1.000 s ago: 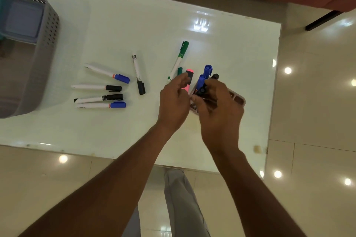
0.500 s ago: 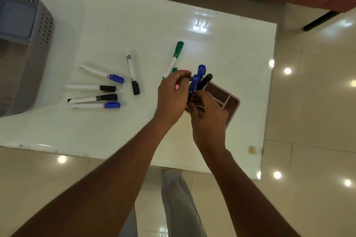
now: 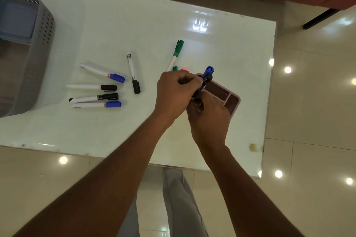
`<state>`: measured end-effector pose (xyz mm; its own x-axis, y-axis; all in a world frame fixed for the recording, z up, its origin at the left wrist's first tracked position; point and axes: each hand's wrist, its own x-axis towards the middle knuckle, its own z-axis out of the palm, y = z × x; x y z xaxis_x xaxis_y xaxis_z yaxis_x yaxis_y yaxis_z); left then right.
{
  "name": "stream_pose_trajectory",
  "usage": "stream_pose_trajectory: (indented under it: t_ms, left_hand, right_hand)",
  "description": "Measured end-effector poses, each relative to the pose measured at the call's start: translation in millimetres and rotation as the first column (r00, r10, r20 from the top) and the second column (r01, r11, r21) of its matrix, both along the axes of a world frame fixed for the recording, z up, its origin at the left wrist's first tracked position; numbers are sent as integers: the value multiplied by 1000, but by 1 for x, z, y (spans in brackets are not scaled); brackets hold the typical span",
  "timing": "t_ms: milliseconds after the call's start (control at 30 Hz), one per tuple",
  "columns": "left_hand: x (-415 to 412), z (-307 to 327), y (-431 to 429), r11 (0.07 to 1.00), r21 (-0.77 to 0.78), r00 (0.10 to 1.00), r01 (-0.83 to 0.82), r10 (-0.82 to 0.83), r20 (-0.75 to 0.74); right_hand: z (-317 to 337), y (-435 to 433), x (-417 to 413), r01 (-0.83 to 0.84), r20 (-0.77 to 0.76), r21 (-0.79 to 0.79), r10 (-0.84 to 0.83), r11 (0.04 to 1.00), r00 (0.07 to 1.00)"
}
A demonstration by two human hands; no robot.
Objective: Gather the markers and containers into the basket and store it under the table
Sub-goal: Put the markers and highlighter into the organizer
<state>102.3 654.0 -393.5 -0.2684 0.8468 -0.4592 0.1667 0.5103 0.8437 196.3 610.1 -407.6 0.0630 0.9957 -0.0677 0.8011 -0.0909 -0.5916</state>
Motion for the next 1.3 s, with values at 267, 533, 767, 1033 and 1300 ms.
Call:
stream_pose_trajectory:
  t_ms: [267, 533, 767, 1033, 1300]
  left_hand:
    - [-6, -13, -18, 999, -16, 997, -44, 44, 55]
    - [-15, -20, -16, 995, 35, 995, -93, 93, 20]
    - [-72, -60, -13, 989, -37, 822, -146, 100, -561]
    - [-84, -73, -11, 954, -298, 674, 24, -235, -700]
    - [-48, 7, -7, 995, 102, 792, 16, 49, -609]
  right_hand:
    - [1, -13, 2, 5, -8, -63, -5, 998, 1000]
    - [7, -20, -3, 147, -116, -100, -158, 984, 981]
    - [6, -24, -10, 203, -161, -100, -218, 974, 963]
    - [7, -29, -19, 208, -224, -63, -217, 976, 950]
    - [25, 2, -8, -49, -274, 81, 70, 995, 959]
